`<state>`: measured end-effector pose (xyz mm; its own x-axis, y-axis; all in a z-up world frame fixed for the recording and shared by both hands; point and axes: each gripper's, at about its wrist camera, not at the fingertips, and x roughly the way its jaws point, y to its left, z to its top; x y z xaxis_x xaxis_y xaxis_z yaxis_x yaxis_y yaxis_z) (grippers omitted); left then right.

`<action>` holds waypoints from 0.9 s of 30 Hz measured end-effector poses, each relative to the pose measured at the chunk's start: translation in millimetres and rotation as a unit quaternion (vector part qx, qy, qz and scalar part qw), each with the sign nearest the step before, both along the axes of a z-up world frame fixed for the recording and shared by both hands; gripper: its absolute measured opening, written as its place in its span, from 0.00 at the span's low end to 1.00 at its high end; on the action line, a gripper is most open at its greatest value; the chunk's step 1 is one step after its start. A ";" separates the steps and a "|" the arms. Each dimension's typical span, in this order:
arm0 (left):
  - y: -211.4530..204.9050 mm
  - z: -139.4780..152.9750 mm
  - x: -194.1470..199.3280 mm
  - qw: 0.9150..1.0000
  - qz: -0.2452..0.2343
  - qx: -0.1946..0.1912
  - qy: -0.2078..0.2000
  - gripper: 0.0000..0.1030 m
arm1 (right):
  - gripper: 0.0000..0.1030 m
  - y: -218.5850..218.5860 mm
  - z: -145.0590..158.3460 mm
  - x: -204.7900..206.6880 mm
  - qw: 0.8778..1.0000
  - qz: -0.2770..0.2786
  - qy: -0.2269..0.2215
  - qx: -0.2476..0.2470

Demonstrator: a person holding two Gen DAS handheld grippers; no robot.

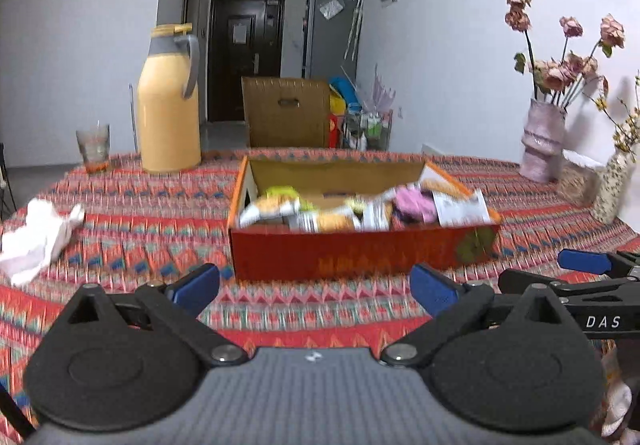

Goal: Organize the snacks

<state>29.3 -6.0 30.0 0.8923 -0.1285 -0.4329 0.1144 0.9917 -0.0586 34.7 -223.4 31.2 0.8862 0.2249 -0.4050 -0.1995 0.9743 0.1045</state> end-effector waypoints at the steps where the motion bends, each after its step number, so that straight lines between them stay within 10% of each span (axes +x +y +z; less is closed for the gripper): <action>1: 0.8 -4.3 -5.1 1.000 -0.002 -0.003 0.006 1.00 | 1.00 -0.8 -4.0 -4.8 1.000 0.000 0.008 0.003; 27: 7.1 -34.6 -31.8 0.999 0.001 -0.013 0.050 1.00 | 1.00 -1.6 -39.4 -40.7 0.998 -0.001 0.062 0.014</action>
<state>-2.5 1.1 -4.6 0.8451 -0.1402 -0.5159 0.1056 0.9898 -0.0959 -6.1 -225.1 -8.2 0.8307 0.2357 -0.5044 -0.1809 0.9711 0.1558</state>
